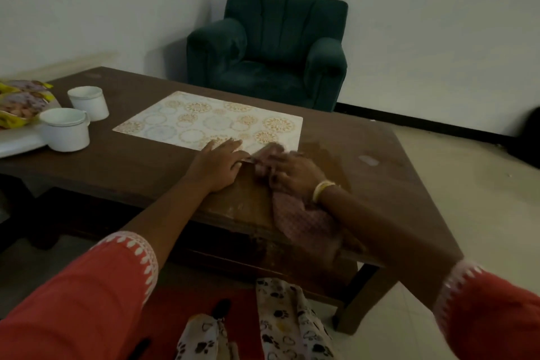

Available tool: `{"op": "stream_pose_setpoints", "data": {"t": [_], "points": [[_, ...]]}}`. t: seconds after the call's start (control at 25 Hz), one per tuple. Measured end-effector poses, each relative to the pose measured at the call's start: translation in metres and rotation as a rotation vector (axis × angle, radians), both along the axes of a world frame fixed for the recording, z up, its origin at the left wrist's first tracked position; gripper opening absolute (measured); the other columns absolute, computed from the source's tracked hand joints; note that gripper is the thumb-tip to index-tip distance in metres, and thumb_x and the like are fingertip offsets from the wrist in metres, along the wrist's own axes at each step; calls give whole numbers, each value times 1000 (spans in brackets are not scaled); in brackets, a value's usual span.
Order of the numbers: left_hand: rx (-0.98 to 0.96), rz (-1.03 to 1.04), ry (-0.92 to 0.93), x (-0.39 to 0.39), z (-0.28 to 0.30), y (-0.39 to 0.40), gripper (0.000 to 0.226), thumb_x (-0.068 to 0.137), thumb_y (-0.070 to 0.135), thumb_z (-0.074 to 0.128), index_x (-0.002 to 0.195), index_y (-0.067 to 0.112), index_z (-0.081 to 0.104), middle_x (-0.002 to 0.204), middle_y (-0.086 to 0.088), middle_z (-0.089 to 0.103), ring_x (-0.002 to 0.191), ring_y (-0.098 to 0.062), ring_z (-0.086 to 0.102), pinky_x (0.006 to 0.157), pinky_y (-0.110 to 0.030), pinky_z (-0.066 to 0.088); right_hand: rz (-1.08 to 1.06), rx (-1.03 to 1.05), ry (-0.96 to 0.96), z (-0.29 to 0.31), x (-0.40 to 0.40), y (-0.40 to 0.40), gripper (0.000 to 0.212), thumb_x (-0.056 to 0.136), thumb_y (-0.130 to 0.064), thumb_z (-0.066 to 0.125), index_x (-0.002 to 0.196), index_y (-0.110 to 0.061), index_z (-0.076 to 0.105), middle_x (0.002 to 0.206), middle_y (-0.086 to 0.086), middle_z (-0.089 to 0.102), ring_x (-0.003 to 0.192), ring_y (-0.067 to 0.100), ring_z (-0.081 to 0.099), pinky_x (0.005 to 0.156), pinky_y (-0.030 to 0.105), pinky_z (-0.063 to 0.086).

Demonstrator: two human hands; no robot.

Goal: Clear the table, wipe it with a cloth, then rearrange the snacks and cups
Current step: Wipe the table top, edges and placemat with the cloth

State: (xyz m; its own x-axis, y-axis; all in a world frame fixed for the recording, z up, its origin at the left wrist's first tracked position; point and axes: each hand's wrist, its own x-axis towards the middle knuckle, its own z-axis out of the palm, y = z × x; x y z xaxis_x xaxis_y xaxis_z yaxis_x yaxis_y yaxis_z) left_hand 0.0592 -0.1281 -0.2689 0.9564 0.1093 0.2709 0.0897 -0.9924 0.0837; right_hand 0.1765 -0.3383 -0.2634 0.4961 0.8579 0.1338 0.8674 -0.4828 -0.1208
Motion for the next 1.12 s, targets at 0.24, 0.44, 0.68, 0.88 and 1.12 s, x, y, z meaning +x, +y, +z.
{"op": "stream_pose_setpoints", "data": {"t": [0.24,0.44,0.68,0.88,1.12], "points": [[-243,-100,-129,49,13,-59,26,85,15,52,106,17,66,125,-2,62,110,-23,59,91,-37,49,58,-78,-83,-14,18,-89,59,86,-72,-1,142,-58,14,160,-12,14,147,16,15,116,46,12],[-329,-37,47,102,9,-93,43,94,35,49,135,26,50,152,3,37,135,-25,41,106,-43,36,-532,-134,-18,-11,114,-147,76,73,-77,-2,144,-54,11,160,-12,10,149,21,11,118,50,11],[-274,15,88,123,-3,-81,51,96,42,43,143,23,40,155,2,33,137,-26,37,111,-45,31,-701,-128,81,-13,166,-142,70,87,-70,10,150,-40,18,162,-5,10,149,21,9,119,51,9],[-309,20,13,127,-7,-80,45,97,33,42,141,23,43,151,0,38,136,-23,40,110,-42,32,-746,-11,57,-3,175,-87,62,97,-47,22,151,-16,27,162,8,9,149,26,4,119,47,8],[-283,144,-83,142,-13,-70,43,98,26,39,140,19,45,150,-4,41,135,-22,41,110,-40,33,-211,225,67,-8,117,-34,40,100,-37,36,115,-15,66,118,6,52,103,20,52,99,36,41]]}}
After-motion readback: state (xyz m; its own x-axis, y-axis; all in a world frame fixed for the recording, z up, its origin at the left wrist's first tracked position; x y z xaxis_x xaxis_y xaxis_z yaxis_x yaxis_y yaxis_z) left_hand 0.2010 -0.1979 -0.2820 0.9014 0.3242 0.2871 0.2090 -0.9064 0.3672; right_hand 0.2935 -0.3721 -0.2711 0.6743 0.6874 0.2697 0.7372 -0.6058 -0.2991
